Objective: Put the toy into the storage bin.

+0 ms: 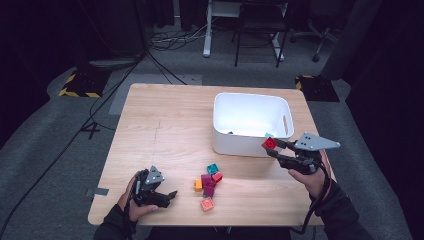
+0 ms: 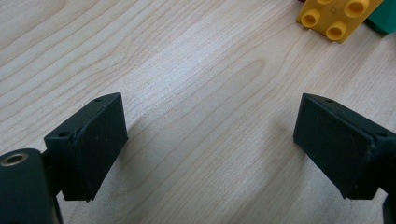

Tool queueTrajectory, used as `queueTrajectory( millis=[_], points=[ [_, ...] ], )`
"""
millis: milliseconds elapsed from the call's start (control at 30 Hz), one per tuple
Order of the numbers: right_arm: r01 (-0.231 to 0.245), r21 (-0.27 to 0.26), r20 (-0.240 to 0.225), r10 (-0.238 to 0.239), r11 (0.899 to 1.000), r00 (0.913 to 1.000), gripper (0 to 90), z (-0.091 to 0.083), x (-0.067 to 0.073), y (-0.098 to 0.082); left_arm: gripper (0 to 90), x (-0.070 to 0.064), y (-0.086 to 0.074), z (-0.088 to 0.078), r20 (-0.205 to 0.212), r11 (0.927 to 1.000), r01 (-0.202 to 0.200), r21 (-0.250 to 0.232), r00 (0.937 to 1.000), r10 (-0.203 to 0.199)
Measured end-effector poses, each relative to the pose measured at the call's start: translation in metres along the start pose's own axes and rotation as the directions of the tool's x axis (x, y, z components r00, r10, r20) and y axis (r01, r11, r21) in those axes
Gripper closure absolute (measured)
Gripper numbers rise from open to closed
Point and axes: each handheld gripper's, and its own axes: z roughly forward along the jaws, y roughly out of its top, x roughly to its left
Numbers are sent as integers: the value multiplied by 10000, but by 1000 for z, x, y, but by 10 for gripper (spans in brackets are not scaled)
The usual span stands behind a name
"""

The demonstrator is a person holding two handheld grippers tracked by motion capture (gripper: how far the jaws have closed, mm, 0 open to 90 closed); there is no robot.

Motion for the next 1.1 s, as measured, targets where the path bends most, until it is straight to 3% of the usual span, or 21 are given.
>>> queueTrajectory(
  millis=[600, 1100],
  points=[
    [-99, -314, 570, 117, 9995, 9983, 594, -2, -17, 21, 100, 0, 0, 0, 0, 10000, -27, 17, 10000, 27],
    [-140, -170, 949, 156, 9998, 9954, 594, 13, -27, 31, 100, 0, 0, 0, 4, 10000, -27, 19, 10000, 27]
  ],
)
